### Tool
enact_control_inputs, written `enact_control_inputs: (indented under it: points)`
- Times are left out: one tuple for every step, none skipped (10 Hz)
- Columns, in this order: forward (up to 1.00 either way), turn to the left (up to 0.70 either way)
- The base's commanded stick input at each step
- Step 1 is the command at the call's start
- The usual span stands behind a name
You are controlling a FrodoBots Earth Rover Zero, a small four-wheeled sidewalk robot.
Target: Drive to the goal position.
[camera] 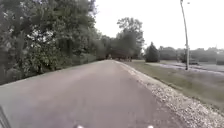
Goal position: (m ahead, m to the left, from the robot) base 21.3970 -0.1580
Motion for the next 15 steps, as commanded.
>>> enact_control_inputs:
  points:
    - [0.7, 0.0]
    - [0.7, 0.0]
    - [0.7, 0.0]
    - [0.7, 0.0]
    - [0.7, 0.0]
    - [0.7, 0.0]
    - [0.7, 0.0]
    - [0.7, 0.0]
    - [0.7, 0.0]
    - [0.7, 0.0]
    - [0.7, 0.0]
    - [0.7, 0.0]
    - [0.7, 0.0]
    - [0.7, 0.0]
    - [0.7, 0.07]
